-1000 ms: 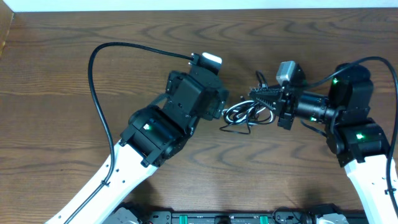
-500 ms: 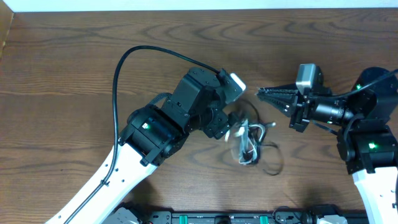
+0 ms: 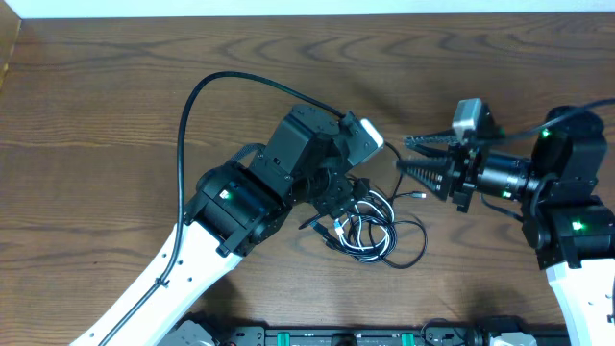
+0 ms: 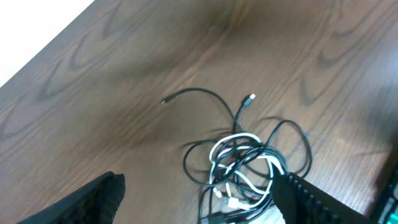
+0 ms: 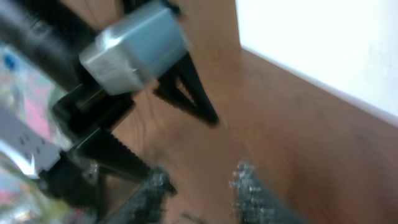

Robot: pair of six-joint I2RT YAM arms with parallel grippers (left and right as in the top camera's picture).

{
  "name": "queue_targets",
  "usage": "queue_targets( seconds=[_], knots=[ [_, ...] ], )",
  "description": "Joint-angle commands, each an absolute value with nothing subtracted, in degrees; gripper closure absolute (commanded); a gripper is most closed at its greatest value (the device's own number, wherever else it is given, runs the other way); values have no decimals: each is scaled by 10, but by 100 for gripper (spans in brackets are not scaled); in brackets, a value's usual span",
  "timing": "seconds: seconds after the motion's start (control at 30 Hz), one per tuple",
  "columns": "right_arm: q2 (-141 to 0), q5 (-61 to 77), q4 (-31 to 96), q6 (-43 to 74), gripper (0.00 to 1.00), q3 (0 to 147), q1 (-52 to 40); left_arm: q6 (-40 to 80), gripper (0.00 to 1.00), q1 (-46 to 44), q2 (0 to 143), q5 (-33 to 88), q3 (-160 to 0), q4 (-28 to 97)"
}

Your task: Untangle cables

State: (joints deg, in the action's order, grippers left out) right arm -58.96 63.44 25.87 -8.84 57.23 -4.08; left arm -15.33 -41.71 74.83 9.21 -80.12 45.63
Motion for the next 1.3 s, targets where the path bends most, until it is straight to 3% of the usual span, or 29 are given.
queue_targets(
  seconds=[0.0,0.13,0.33,0.63,0.9,1.27],
  knots=[
    [-585,573,307,-88,51,577,-37,-163,14,-414,750,57,-803,465],
    [-587,491,406,-89,27,577,-37,-163,13,-414,765,38,-795,480],
    [-608,371,534,-99,1,575,-38,-162,12,-414,796,38,-789,487],
    [-672,355,560,-99,1,550,-41,-93,12,-354,832,39,-789,472],
    [-742,382,548,-113,1,479,-61,-93,11,-265,832,129,-789,474],
    [-758,415,411,-93,8,373,-117,-93,12,-214,833,129,-789,477]
  ],
)
